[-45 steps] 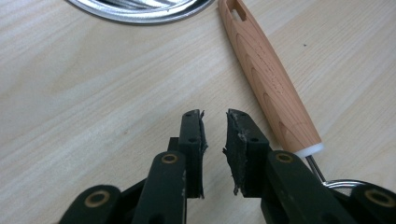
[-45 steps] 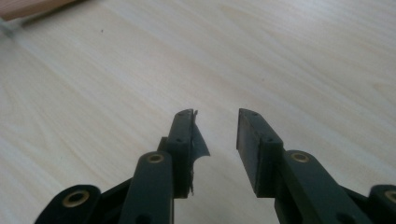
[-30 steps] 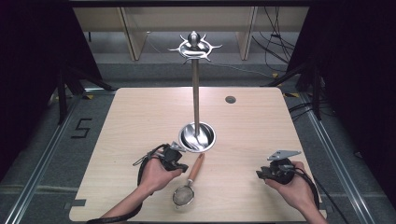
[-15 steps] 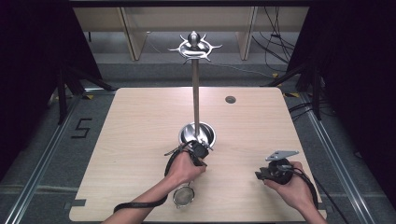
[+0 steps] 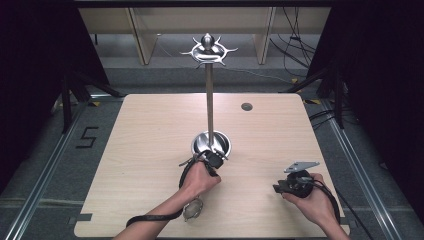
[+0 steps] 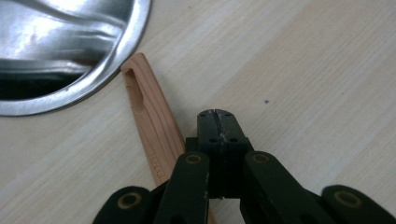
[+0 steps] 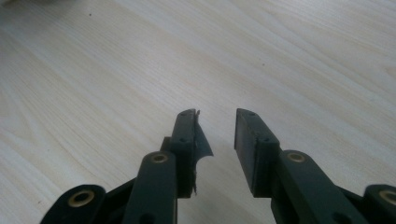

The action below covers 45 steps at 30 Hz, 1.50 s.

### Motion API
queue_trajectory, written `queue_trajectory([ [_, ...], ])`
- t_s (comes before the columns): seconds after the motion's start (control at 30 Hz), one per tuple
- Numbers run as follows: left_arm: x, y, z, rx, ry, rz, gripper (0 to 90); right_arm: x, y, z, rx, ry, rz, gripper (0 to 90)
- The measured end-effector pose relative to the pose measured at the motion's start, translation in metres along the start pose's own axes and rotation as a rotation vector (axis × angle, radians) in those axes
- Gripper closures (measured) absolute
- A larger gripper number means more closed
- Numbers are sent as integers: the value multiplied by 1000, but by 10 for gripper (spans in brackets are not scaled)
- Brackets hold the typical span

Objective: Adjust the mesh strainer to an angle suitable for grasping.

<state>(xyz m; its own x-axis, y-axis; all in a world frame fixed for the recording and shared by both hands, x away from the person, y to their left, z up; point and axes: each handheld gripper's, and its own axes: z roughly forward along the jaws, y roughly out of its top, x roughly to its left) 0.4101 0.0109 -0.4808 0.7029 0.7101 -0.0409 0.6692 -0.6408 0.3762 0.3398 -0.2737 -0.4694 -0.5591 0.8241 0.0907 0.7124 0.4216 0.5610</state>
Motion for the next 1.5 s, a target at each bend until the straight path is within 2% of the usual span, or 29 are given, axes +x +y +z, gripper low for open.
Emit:
queue_trajectory([
  [0.03, 3, -1, -1, 3, 1, -6, 893, 1, -1, 2, -28, 0, 13, 698],
  [0.1, 5, -2, -2, -1, -3, -40, 893, 0, 0, -1, -2, -1, 10, 699],
  [0.13, 8, -3, -3, 17, 3, -34, 893, 1, 0, -1, 0, -1, 21, 699],
  [0.17, 8, -4, -4, 20, 2, -47, 893, 1, -1, 2, -38, -1, 17, 699],
  [0.3, 13, -7, -5, 26, 17, -88, 893, 1, 0, 1, -23, -5, 10, 699],
  [0.33, 15, -8, -5, 23, 30, -78, 893, 1, 0, 1, -22, -4, 14, 699],
  [0.43, 17, -9, -6, 40, 23, -92, 893, 1, 0, 0, 3, -1, 5, 699],
  [0.47, 18, -10, -5, 34, 24, -92, 893, 1, 0, -1, 4, -1, 6, 699],
  [0.53, 16, -12, -4, 7, 20, -125, 893, 1, 0, -1, 3, -2, 7, 699],
  [0.57, 17, -13, -4, 11, 21, -116, 893, 1, 0, -1, 3, -3, 7, 699],
  [0.67, 18, -14, -6, 24, 8, -140, 893, 1, 0, 0, 5, -1, 6, 699],
  [0.7, 18, -15, -6, 17, 17, -140, 893, 0, 0, 1, -3, -5, -12, 699],
  [0.8, 18, -15, -6, 6, 20, -143, 893, 1, 0, 1, -3, -5, -11, 699],
  [0.83, 18, -15, -6, 5, 8, -145, 892, 1, 0, 1, -3, -5, -11, 699],
  [0.87, 16, -15, -8, -1, 1, -168, 892, 1, 0, 1, -2, -5, -12, 699],
  [0.9, 18, -15, -9, -7, 6, -138, 888, 2, 0, 0, 5, 1, 4, 698],
  [0.93, 15, -16, -12, -33, 7, -143, 873, 1, 0, 0, 5, 1, 6, 697],
  [1.0, 14, -18, -19, -53, -3, -124, 835, 1, 0, -1, 3, -3, 7, 695],
  [1.07, 15, -20, -27, -73, -11, -96, 790, 1, -1, 2, -36, -2, 25, 692],
  [1.1, 15, -23, -33, -86, -12, -93, 760, -1, -1, -1, -4, -7, 0, 690],
  [1.13, 17, -25, -37, -89, -7, -80, 730, -2, -1, -1, -7, -9, -4, 687],
  [1.17, 18, -28, -41, -96, -8, -75, 703, -1, -1, -2, 0, -4, 12, 684],
  [1.23, 22, -36, -49, -119, -15, -55, 629, -2, -1, -1, -9, -12, -5, 677],
  [1.27, 25, -40, -53, -122, -13, -49, 594, 0, -1, -3, 2, -4, 31, 675],
  [1.3, 27, -44, -55, -120, -12, -43, 554, -1, -1, -3, -1, -5, 25, 673],
  [1.37, 31, -53, -60, -116, -5, -37, 502, -2, -3, -2, -21, -10, 20, 671],
  [1.4, 33, -57, -62, -114, -5, -46, 484, -1, -3, -1, -31, -6, 53, 670],
  [1.43, 34, -61, -63, -108, 2, -59, 463, -4, -2, -4, -3, -5, 28, 668],
  [1.5, 37, -65, -65, -99, 6, -63, 432, -4, -2, -5, -7, -8, 39, 667],
])
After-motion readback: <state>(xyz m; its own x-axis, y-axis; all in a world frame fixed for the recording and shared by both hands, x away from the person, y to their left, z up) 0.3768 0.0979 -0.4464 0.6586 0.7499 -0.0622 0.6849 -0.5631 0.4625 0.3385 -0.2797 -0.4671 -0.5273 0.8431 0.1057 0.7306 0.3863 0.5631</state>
